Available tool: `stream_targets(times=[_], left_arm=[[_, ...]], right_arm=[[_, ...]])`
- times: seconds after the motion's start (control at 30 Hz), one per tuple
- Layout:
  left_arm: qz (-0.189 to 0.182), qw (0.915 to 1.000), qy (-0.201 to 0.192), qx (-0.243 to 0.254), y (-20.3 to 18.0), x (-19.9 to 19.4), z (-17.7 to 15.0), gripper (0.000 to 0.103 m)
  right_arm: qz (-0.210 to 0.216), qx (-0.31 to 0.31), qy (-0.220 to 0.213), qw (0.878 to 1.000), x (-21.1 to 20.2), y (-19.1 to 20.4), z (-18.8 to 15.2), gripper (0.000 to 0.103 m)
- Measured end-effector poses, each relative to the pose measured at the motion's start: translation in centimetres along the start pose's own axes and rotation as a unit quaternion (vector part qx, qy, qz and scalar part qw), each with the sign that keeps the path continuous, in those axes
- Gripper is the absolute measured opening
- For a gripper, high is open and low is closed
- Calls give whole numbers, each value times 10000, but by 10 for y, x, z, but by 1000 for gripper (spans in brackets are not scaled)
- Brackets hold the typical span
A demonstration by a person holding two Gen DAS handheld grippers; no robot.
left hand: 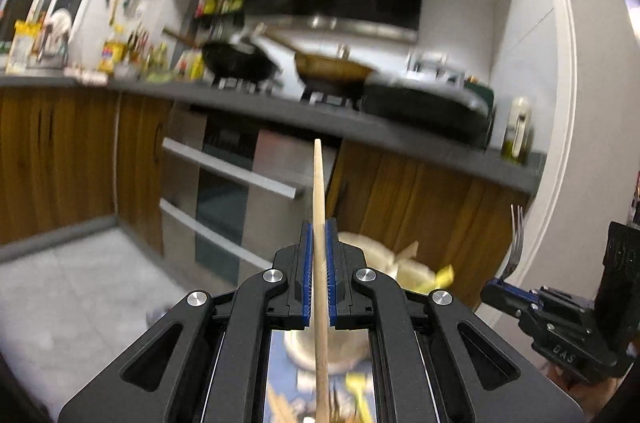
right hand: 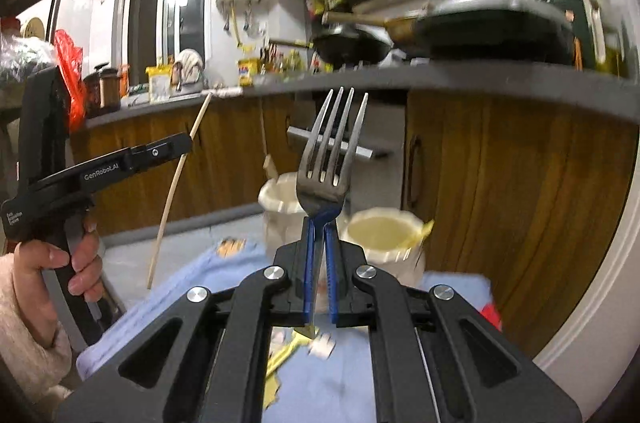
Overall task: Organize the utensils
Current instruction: 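Lift and drop the chopstick and silver fork into the ceramic holder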
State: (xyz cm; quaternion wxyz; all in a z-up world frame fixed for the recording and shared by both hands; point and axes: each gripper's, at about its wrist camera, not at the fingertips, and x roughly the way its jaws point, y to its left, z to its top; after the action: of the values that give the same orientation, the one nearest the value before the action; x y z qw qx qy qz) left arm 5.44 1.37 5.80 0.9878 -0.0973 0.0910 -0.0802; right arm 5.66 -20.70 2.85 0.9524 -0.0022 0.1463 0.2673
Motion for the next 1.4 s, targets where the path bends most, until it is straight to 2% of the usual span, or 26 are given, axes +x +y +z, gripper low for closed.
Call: stream_targets(times=[0.23, 0.43, 0.53, 0.63, 0.83, 0.97, 1.1, 1.27, 1.37, 1.4], left_arm=[[-114, 9978, -636, 118, -16, 35, 45, 7], [-129, 9953, -955, -24, -23, 70, 59, 7], [-87, 9962, -866, -24, -24, 93, 53, 7], [-58, 9981, -594, 155, -25, 113, 40, 7], [-138, 9998, -168, 50, -6, 115, 11, 7], [-231, 9994, 104, 221, -2, 112, -3, 7], [-191, 9985, 173, 486, -4, 104, -14, 7], [-122, 9982, 304, 505, -2, 102, -22, 7], [-83, 9982, 287, 516, -1, 99, -20, 14], [-69, 9984, 256, 506, 0, 97, -19, 21]], right_arm=[[-204, -54, -486, 9986, 3, -18, 45, 6], [-516, 181, -658, 9963, 22, -40, 61, 6], [-648, 293, -513, 9962, 39, -50, 55, 6], [-692, 383, -298, 9964, 51, -59, 43, 6], [-618, 532, 90, 9966, 73, -69, 24, 6], [-497, 614, 308, 9964, 84, -70, 18, 6], [-470, 548, 520, 9960, 94, -66, 11, 6], [-481, 562, 832, 9938, 108, -63, 5, 6], [-500, 559, 894, 9932, 112, -62, 5, 6], [-499, 562, 910, 9930, 112, -62, 5, 6]])
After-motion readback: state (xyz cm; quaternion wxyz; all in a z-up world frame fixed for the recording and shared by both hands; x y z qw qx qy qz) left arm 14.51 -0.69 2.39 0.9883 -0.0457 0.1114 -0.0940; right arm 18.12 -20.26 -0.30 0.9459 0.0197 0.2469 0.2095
